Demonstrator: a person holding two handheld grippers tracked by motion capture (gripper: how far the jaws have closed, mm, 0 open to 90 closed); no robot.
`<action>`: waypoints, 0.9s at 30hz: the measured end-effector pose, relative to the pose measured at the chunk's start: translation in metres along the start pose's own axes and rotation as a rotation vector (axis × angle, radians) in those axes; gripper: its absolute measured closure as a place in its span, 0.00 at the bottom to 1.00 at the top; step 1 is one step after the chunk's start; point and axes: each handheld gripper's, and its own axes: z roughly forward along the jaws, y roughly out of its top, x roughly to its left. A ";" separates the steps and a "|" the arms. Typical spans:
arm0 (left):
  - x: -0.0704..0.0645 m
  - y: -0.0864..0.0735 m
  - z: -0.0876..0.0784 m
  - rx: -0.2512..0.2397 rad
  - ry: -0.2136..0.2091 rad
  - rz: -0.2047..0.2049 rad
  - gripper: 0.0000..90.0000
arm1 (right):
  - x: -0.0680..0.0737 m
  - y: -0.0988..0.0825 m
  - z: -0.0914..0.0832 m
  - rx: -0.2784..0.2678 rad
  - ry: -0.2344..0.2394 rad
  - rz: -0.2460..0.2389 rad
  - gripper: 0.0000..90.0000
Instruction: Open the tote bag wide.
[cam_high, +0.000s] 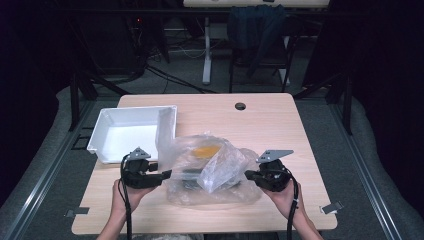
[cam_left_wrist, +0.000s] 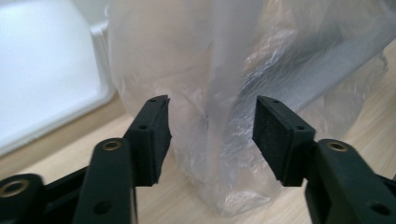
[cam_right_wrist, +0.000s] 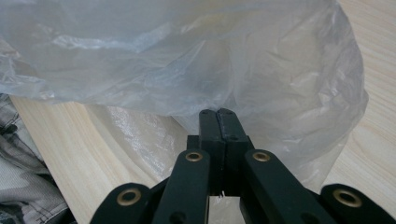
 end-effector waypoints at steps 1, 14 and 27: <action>0.000 0.004 -0.005 -0.019 0.015 0.021 0.46 | 0.000 0.000 0.000 0.004 -0.001 0.002 1.00; 0.002 0.026 0.003 -0.072 -0.014 0.051 0.94 | -0.002 -0.003 -0.001 0.040 0.018 0.009 1.00; 0.008 0.003 -0.001 -0.045 -0.046 0.034 1.00 | -0.014 -0.007 0.001 0.083 0.009 0.022 1.00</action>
